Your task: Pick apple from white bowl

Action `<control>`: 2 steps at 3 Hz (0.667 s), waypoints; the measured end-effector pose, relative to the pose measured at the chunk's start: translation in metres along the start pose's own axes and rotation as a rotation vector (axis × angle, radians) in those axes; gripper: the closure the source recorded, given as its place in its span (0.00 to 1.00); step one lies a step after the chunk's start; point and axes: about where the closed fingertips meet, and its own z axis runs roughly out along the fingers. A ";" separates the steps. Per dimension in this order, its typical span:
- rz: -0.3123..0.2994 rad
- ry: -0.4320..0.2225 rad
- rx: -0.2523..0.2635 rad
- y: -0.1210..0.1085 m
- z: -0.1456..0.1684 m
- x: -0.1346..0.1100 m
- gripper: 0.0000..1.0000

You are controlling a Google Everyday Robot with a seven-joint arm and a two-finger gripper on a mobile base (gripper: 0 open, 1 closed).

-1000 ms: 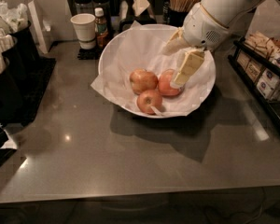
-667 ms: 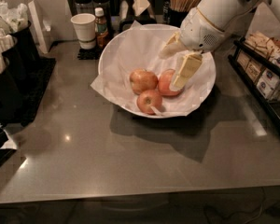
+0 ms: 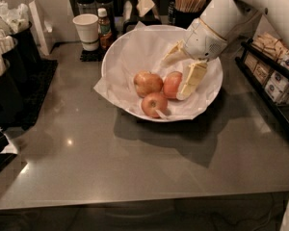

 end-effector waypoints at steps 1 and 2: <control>-0.044 -0.029 -0.007 -0.002 0.008 0.002 0.22; -0.083 -0.057 -0.008 -0.005 0.015 0.000 0.20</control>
Offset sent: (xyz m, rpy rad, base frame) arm -0.0045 0.0079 -0.0163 0.0760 -0.0129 0.1391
